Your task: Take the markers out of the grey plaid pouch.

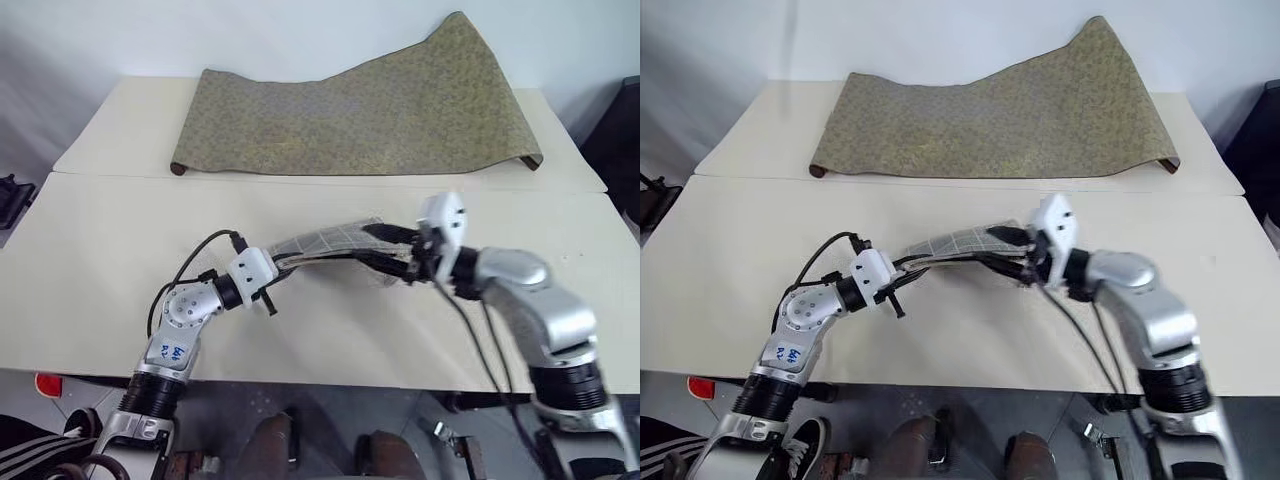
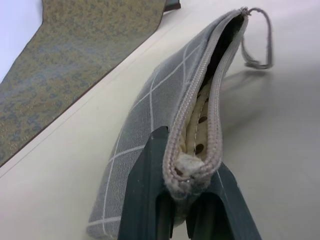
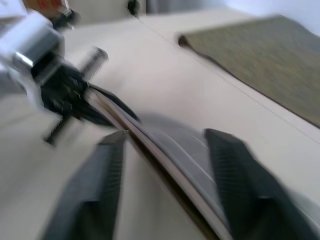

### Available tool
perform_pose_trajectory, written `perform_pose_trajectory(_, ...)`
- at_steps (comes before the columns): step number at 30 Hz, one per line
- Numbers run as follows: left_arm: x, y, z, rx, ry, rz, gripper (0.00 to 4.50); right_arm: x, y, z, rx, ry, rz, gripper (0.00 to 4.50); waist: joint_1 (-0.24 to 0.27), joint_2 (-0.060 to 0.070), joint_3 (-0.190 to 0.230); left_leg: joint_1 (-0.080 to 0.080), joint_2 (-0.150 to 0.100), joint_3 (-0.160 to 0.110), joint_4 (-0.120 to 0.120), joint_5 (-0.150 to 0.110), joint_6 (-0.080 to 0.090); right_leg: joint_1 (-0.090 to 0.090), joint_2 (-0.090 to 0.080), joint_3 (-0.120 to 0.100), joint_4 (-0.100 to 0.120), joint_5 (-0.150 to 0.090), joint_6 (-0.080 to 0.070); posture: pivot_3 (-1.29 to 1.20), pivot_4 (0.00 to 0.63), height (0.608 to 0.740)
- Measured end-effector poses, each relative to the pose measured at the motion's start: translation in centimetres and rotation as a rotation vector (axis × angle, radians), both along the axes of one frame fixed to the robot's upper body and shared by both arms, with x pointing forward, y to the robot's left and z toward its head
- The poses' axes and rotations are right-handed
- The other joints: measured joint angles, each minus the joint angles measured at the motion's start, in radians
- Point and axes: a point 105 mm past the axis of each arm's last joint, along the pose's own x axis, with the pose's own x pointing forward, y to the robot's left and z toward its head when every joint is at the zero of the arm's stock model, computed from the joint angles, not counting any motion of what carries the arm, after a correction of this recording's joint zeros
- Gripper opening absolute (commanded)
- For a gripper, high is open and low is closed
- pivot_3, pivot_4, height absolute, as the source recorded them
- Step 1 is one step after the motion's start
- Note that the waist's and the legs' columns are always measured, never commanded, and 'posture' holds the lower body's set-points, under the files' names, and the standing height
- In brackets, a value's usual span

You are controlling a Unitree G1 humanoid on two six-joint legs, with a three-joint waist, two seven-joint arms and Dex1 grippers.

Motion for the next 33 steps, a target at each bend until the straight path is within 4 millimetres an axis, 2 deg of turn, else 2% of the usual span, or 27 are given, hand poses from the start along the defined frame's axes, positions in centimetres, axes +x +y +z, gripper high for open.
perform_pose_trajectory(4,0.3,-0.1,0.1,-0.075,0.114,0.027,0.0,-1.0,1.5,-1.0,-0.101,-0.088,0.039,0.11,0.0,0.0,0.0,0.0,-0.001,0.0,0.001,0.0,0.001,0.0,0.0,0.001,-0.001,0.0,0.001,0.0,0.15,0.74)
perform_pose_trajectory(5,0.3,-0.2,0.3,-0.095,0.137,0.028,0.0,-1.1,1.5,-1.1,-0.117,-0.091,0.048,0.04,-0.001,0.0,0.0,0.0,0.0,0.0,0.001,0.0,0.001,0.0,0.0,0.001,0.0,0.0,0.001,0.0,0.15,0.74)
perform_pose_trajectory(8,0.0,-0.5,0.9,-0.166,0.228,0.019,0.0,-1.1,0.6,-0.7,-0.164,-0.103,0.057,0.04,-0.003,0.0,0.0,0.0,0.0,0.0,0.001,0.0,0.001,0.0,0.0,0.001,0.0,0.0,0.001,0.0,0.15,0.74)
perform_pose_trajectory(11,0.1,-0.8,1.9,-0.235,0.319,0.015,0.0,-0.6,-0.2,2.3,-0.085,-0.14,0.035,0.04,-0.005,0.0,0.0,0.0,0.001,0.0,0.001,0.0,0.0,0.0,0.001,0.001,0.0,0.0,0.001,0.0,0.15,0.74)
perform_pose_trajectory(12,0.2,-0.9,2.6,-0.261,0.338,0.01,0.0,-0.5,-0.4,3.6,-0.047,-0.158,0.03,0.04,-0.005,0.0,0.0,0.0,0.001,0.0,0.001,0.0,0.0,0.0,0.001,0.001,0.0,0.0,0.001,0.0,0.15,0.74)
perform_pose_trajectory(14,0.6,-0.7,4.4,-0.367,0.356,0.009,0.0,-0.5,-0.7,5.1,-0.005,-0.172,0.029,0.04,-0.004,0.0,0.0,0.0,0.001,0.0,0.001,0.0,0.0,0.0,0.001,0.001,0.0,0.0,0.001,0.0,0.15,0.74)
perform_pose_trajectory(16,0.8,-0.5,6.0,-0.445,0.358,-0.005,0.0,-0.6,-0.9,5.3,0.007,-0.165,0.029,0.04,-0.004,-0.001,0.0,0.0,0.001,-0.001,0.001,0.0,0.0,0.001,0.001,0.001,0.0,0.0,0.001,0.0,0.15,0.74)
perform_pose_trajectory(17,0.9,-0.2,6.7,-0.416,0.334,0.0,0.0,-0.5,-0.9,5.2,0.004,-0.155,0.028,0.04,-0.004,-0.001,0.0,0.0,0.0,0.0,0.001,0.0,0.001,0.001,0.001,0.001,0.0,0.0,0.001,0.0,0.15,0.74)
perform_pose_trajectory(20,1.0,0.0,6.5,-0.375,0.343,0.029,0.0,-0.5,-0.9,5.3,0.001,-0.152,0.024,0.04,-0.004,-0.001,0.0,0.0,0.0,0.001,0.001,0.0,0.001,0.001,0.001,0.001,0.0,0.0,0.001,0.0,0.15,0.74)
perform_pose_trajectory(25,0.5,-1.4,5.4,-0.392,0.476,0.007,0.0,-0.5,-0.6,6.4,0.015,-0.159,0.038,0.04,-0.002,-0.001,0.001,0.0,0.0,0.0,0.001,0.0,0.001,0.001,0.001,0.002,0.0,0.0,0.001,0.0,0.15,0.74)
perform_pose_trajectory(28,0.1,-2.4,6.3,-0.481,0.606,-0.041,0.0,-0.6,-0.4,6.6,0.035,-0.139,0.052,0.04,-0.002,-0.002,0.001,-0.001,0.0,-0.001,0.002,0.0,0.001,0.0,0.001,0.001,0.0,0.0,0.001,0.0,0.15,0.74)
perform_pose_trajectory(30,-0.8,-2.2,6.7,-0.427,0.634,-0.07,0.0,-0.8,-0.3,6.8,0.048,-0.133,0.065,0.04,-0.006,-0.002,0.001,0.0,0.0,0.0,0.001,0.0,0.001,0.001,0.001,0.002,0.0,0.0,0.001,0.0,0.15,0.74)
perform_pose_trajectory(33,-1.4,-1.6,6.1,-0.331,0.636,-0.061,0.0,-0.6,-0.8,6.9,0.031,-0.134,0.042,0.04,-0.011,-0.002,0.001,0.001,0.001,0.001,-0.001,0.0,0.0,0.0,0.001,0.003,0.0,0.0,0.001,0.0,0.15,0.74)
